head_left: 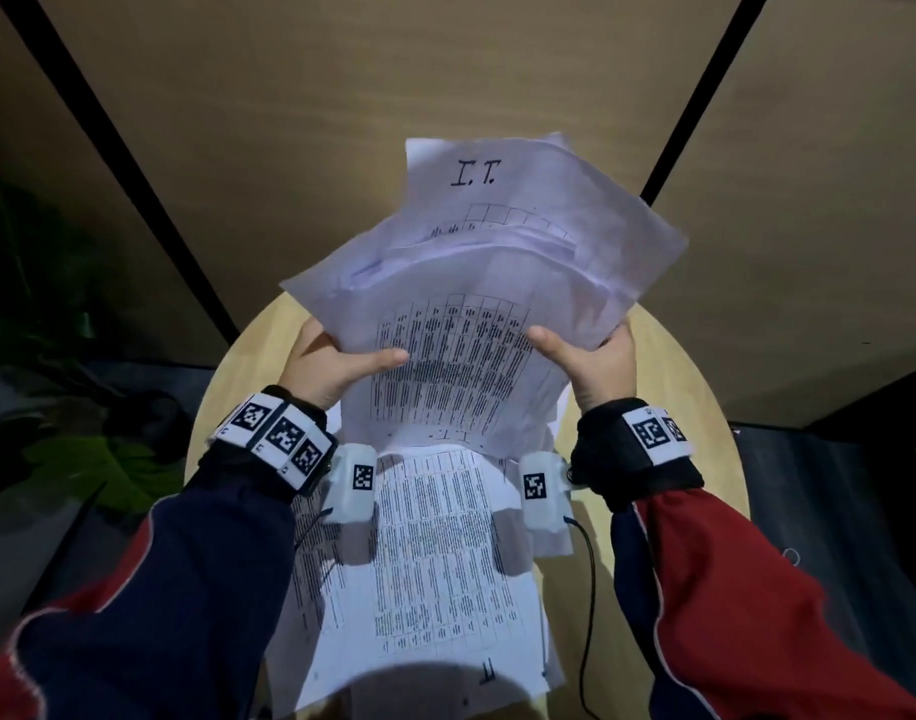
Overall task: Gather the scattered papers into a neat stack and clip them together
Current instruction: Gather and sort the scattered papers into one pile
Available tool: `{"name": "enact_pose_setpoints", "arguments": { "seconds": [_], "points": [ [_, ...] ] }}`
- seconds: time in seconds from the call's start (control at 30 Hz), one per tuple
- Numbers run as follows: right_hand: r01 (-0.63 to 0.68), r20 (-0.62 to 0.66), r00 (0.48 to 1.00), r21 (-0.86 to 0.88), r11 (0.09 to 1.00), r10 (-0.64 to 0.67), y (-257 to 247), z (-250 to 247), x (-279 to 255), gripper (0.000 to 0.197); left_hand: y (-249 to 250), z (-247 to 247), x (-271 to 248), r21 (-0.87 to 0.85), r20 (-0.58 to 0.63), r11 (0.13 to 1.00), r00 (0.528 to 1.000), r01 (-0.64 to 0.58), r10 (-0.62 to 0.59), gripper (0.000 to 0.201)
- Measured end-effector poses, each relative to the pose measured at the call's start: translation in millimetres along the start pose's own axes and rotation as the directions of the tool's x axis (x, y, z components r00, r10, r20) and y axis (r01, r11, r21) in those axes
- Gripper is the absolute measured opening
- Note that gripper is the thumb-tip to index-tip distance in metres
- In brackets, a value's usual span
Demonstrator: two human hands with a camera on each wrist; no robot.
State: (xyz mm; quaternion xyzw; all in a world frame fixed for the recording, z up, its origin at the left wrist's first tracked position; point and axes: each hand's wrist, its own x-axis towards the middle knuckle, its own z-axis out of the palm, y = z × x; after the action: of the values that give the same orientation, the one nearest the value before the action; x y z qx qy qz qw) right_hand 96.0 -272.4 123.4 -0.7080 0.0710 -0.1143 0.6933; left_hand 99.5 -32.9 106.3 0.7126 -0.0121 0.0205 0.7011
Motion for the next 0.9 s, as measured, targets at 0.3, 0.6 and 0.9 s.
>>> {"name": "enact_pose_setpoints", "arguments": {
  "seconds": [0.3,0.6,0.9],
  "points": [
    [0.042,0.030,0.999,0.079,0.996,-0.045,-14,0,6,0.060,2,4,5,-0.032,-0.051,0.999,0.998,-0.022,0.020,0.057],
    [0.274,-0.240,0.859,-0.531,0.802,-0.453,-35,14,5,0.108,-10,-1,18,0.121,-0.113,0.992,0.994,0.024,-0.011,0.032],
    [0.565,0.307,0.659,-0.804,0.183,-0.686,-61,65,-7,0.088,-13,-7,18,0.123,-0.022,0.992,0.999,0.026,-0.024,0.039]
  ]
}}
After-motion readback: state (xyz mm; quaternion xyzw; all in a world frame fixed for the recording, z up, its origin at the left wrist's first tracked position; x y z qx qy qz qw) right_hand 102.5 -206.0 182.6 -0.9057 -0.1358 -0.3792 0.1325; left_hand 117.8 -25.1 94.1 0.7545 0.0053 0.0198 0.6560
